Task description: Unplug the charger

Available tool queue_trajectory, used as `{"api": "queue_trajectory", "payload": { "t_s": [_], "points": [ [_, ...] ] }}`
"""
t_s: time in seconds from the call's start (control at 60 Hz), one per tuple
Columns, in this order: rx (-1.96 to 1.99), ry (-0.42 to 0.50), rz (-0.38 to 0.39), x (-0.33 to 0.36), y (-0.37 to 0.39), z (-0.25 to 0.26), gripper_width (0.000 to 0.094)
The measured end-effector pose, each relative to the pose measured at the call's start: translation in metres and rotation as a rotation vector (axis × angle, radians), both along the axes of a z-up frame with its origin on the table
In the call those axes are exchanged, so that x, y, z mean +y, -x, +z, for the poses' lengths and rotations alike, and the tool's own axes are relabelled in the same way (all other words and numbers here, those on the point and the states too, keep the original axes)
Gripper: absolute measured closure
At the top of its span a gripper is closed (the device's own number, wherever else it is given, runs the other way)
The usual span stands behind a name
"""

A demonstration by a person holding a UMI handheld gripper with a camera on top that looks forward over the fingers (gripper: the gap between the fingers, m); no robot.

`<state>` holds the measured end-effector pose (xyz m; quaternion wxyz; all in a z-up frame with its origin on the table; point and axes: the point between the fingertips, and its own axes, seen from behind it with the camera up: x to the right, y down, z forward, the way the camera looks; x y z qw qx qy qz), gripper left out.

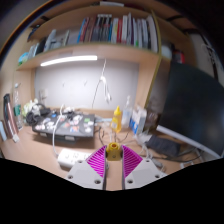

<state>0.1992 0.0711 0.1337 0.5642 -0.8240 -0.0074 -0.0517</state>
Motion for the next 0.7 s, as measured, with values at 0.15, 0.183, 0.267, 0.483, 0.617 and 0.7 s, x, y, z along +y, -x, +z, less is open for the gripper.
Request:
{"api": "queue_trajectory", "payload": {
  "t_s": [0.15,0.183,0.267,0.483,0.617,0.7],
  "points": [
    [0.101,0.213,-0.011,0.004,-0.019,-0.081,0.0695],
    [0.100,0.238,-0.016,0.005,-0.025,-0.090,0.0684],
    [0.092,0.306,-0.015,0.004,-0.031,-0.108,0.0677],
    [0.072,0.429,-0.005,0.012,-0.031,-0.133,0.0664],
    [0.036,0.445,-0.004,0.023,-0.032,-0.144,0.0633],
    [0.042,0.429,-0.006,0.028,-0.031,-0.145,0.0606]
  ]
}}
